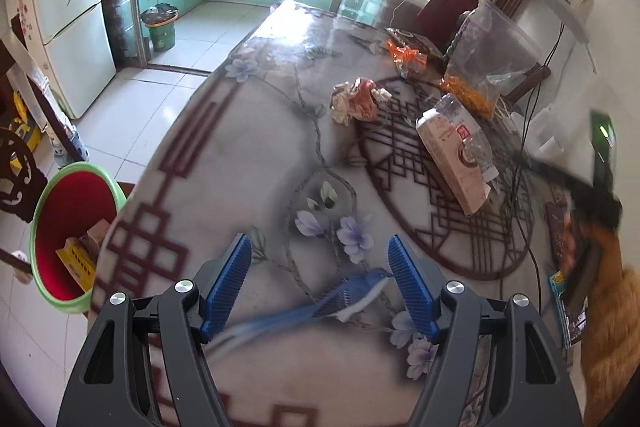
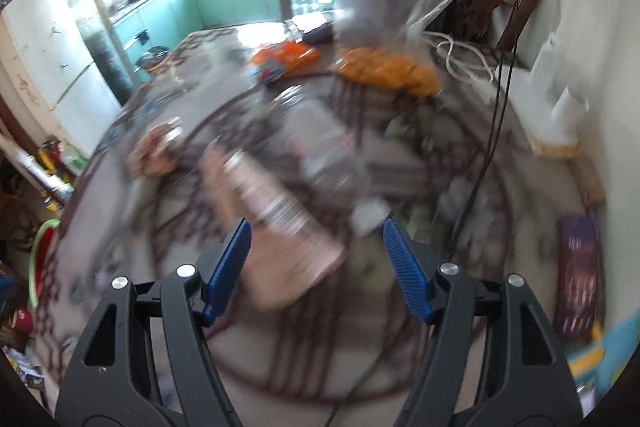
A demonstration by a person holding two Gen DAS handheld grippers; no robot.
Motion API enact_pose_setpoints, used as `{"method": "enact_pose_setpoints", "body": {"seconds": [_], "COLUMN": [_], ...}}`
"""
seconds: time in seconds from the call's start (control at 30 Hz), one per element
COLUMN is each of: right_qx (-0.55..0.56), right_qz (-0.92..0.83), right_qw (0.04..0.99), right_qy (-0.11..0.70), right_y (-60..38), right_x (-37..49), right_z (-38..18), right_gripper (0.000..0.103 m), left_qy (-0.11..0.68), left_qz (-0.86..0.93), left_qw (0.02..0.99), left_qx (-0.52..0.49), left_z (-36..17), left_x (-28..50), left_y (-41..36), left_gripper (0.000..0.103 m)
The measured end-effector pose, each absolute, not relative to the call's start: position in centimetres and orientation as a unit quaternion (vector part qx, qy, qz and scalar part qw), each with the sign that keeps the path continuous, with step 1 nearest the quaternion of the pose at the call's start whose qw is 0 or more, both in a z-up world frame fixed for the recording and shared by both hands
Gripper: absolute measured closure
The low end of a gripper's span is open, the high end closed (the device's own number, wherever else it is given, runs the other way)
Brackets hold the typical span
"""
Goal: Collect trash
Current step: 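Grasp the clear plastic bottle with the right gripper while the left grasps crumpled paper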
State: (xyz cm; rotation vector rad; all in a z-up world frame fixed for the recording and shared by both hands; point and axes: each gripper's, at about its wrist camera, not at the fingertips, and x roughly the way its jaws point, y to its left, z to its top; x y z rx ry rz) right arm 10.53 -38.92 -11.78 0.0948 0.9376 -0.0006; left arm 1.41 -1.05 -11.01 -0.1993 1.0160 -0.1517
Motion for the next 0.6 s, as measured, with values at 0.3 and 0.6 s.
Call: {"method": "enact_pose_setpoints", "body": {"seconds": [0.3,0.6], "right_qx": [-0.045,0.034], "right_qz": [0.032,0.058], "right_qw": [0.867,0.869], "right_qy": [0.496,0.49], "right_y": [-37.3,-38.7], "right_x": [20.4,19.4], "right_z": [-17.8,-17.1], "right_gripper": [0.037,0.055], "left_qy": [0.477,0.467], "left_qz": [-0.047,-0.067], "left_qw": [0.874,0.879], "left_qx": [-0.081,-0.065], "left_z": [-9.8,-9.0], "left_x": [3.7,10.7], "left_y": [-3.1,-6.1], "left_gripper": [0.035,0.032]}}
